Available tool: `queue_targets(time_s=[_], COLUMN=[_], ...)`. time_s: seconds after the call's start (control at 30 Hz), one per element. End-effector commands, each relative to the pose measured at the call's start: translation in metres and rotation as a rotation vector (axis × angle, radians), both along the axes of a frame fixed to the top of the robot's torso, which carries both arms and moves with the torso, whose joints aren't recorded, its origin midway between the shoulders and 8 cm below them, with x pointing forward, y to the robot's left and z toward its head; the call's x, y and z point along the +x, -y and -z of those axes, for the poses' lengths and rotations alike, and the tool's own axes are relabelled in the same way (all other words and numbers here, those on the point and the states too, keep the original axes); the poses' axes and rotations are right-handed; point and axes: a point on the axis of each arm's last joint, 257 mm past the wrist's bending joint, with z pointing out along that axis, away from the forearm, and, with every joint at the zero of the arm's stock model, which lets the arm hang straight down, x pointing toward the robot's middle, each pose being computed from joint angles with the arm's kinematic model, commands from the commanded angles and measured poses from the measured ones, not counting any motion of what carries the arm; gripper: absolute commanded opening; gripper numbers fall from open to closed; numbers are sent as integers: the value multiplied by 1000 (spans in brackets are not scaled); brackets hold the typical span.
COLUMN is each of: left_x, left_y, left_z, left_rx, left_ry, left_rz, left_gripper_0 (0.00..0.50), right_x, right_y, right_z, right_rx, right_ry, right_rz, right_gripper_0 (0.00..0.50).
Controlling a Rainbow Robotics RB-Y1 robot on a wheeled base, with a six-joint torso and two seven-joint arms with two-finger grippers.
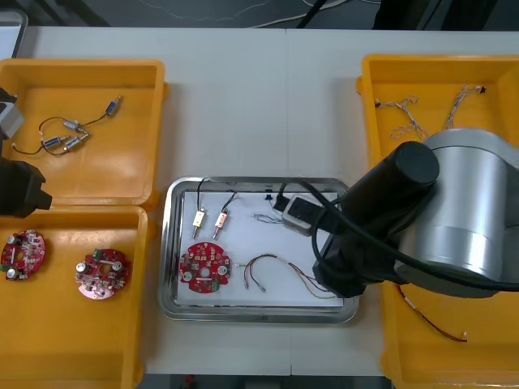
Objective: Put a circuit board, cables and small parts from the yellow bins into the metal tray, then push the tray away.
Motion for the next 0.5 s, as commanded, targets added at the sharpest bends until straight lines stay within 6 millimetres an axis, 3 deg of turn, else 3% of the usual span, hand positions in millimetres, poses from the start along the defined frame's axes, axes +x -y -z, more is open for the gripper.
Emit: queue_targets(time_s=[0.03, 0.5], left_x=[-4, -4], left_y=[-16, -16], left_z=[-12, -12], left_rx=[79, 80], left_ry=[17, 18], left_rz=[42, 41], left_gripper_0=[500, 500], right_x=[4, -6], right_y=[-31, -64], right_z=[-1, 26], right_rx=[-15, -61], right_ry=[52, 68], right_rz=[-115, -268], right_gripper_0=[500, 500])
